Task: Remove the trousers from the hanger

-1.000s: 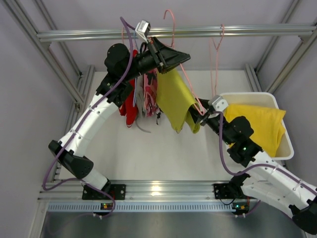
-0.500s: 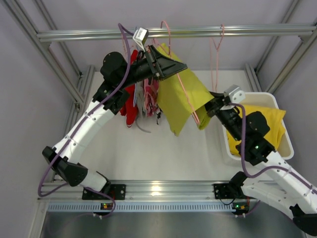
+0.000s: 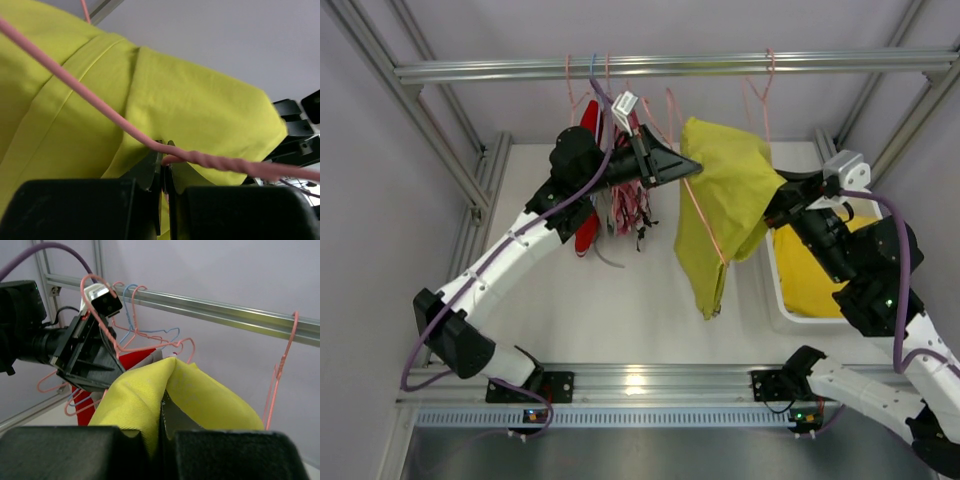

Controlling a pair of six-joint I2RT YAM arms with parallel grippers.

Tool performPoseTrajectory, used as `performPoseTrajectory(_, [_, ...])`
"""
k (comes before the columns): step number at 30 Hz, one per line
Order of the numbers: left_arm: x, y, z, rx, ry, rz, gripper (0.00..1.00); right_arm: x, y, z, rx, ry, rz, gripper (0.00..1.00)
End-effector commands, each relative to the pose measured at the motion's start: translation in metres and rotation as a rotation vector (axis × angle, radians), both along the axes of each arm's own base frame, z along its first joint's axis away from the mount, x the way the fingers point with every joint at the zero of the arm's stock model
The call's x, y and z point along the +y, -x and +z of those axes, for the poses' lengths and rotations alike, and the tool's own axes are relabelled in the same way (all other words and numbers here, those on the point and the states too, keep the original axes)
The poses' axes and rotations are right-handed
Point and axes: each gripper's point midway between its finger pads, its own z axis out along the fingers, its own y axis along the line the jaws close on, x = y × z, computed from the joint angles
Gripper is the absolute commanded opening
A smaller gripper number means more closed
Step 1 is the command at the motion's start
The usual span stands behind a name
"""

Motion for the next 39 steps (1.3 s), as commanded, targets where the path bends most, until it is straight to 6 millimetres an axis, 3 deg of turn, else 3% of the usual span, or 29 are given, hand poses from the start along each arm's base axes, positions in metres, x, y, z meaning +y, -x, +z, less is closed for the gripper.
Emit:
performPoseTrajectory(1, [0.006, 0.002, -0.018, -0.120, -0.061, 0.016, 0.00, -0.053, 0.053, 0.119, -0.269, -0.268, -0.020, 0.00])
performPoseTrajectory(2, [0.005, 0.002, -0.024, -0.119, -0.071, 0.015, 0.00, -0.062, 0.061, 0.135, -0.303, -0.293, -0.032, 0.00])
performPoseTrajectory(8, [0.000, 0.006, -0.062, -0.068, -0.134, -0.003, 0.00, -0.090, 0.085, 0.183, -0.418, -0.344, -0.077, 0.00])
performPoseTrajectory(13, [0.000, 0.006, -0.076, -0.058, -0.166, -0.001, 0.00, -0.105, 0.099, 0.209, -0.490, -0.361, -0.114, 0.00])
performPoseTrajectory(19, [0.002, 0.007, -0.085, -0.049, -0.192, 0.003, 0.00, -0.139, 0.128, 0.244, -0.611, -0.382, -0.210, 0.00])
performPoseTrajectory(28, [0.003, 0.008, -0.085, -0.073, -0.203, 0.002, 0.00, -0.198, 0.177, 0.256, -0.777, -0.313, -0.503, 0.00])
performPoseTrajectory(36, [-0.002, 0.005, -0.102, -0.041, -0.229, -0.011, 0.00, -0.223, 0.213, 0.263, -0.837, -0.328, -0.625, 0.00])
performPoseTrajectory(39, [-0.003, 0.004, -0.104, -0.043, -0.231, -0.016, 0.00, -0.228, 0.206, 0.259, -0.811, -0.303, -0.683, 0.00])
